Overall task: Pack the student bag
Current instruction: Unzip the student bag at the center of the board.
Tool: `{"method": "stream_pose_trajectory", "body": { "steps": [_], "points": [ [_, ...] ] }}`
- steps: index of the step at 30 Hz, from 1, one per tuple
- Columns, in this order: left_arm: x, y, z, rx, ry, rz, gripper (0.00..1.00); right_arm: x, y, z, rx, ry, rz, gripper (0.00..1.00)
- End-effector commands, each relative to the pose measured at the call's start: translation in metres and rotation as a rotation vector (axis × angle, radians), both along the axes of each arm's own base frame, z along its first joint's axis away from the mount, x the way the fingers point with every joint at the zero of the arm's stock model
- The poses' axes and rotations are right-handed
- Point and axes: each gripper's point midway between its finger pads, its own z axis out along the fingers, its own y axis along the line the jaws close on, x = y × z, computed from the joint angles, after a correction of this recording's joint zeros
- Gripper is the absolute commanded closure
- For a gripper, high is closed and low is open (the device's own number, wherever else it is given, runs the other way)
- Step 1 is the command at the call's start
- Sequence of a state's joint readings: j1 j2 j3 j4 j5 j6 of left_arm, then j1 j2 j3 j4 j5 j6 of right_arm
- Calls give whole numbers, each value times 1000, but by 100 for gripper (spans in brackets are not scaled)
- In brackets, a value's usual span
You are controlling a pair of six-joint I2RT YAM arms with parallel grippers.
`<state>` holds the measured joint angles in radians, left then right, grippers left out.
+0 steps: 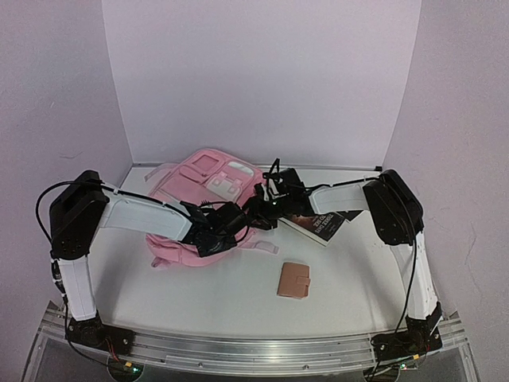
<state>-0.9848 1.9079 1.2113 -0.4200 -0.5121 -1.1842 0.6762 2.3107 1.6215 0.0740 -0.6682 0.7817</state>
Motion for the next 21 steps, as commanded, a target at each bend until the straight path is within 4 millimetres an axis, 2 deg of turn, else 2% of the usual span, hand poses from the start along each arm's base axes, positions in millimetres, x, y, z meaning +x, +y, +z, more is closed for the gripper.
{"method": "stream_pose_trajectory", "body": {
  "steps": [1, 6, 11, 16, 19, 21],
  "points": [
    [2, 9, 12, 9, -13, 42, 89, 13, 3, -12, -12, -27, -57, 48],
    [-7, 15, 20, 12, -19, 42, 100, 21, -6, -24, -30, -8, -88, 49],
    [-21, 23, 22, 15, 2, 41, 100, 33, -18, -32, -50, -14, -123, 49],
    [-41, 41, 15, 32, 48, 61, 100, 50, -36, -41, -65, -7, -164, 49],
    [-53, 51, 13, 37, 70, 56, 100, 58, -42, -41, -67, -22, -167, 49],
    [-60, 49, 12, 33, 76, 15, 100, 64, -45, -36, -68, -39, -164, 49]
  ]
}}
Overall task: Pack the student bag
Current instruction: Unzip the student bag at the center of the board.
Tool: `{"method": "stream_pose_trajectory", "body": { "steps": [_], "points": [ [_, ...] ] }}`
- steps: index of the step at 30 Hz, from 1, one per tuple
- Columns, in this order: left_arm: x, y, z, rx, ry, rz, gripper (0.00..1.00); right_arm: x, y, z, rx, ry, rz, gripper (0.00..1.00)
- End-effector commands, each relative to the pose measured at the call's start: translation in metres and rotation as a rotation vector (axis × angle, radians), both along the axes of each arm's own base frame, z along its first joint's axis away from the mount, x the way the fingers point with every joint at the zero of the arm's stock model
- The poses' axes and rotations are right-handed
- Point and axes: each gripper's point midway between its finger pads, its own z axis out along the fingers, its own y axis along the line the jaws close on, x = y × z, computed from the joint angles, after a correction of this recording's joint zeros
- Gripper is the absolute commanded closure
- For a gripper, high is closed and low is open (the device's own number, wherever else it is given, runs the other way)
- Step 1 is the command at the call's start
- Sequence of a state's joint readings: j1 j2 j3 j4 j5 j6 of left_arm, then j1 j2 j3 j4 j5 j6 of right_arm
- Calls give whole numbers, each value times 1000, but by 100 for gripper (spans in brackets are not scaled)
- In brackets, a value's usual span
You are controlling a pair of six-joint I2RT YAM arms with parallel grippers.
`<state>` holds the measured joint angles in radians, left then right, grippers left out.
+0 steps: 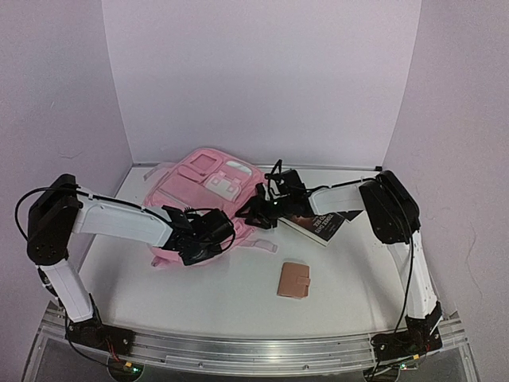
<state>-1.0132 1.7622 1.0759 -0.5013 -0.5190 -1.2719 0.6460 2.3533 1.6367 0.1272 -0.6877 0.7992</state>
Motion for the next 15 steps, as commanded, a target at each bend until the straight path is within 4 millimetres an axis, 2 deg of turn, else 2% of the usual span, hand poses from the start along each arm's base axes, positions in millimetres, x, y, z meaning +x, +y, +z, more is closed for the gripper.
{"method": "stream_pose_trajectory", "body": {
  "steps": [1, 5, 7, 9, 11, 15],
  "points": [
    [-27, 10, 6, 15, 38, -61, 100, 50, -40, -25, -98, -47, -136, 49],
    [-36, -15, 12, 28, 49, -231, 100, 63, -35, 3, -66, -89, -96, 48],
    [-33, -39, 22, -3, 22, -320, 100, 60, -29, 24, -25, -110, -57, 46],
    [-27, -60, 33, -45, -15, -380, 100, 50, -24, 44, 22, -105, -12, 43],
    [-19, -74, 44, -82, -58, -409, 100, 31, -22, 62, 68, -86, 48, 40],
    [-7, -83, 54, -128, -93, -412, 100, -6, -31, 91, 110, -73, 126, 35]
  ]
}}
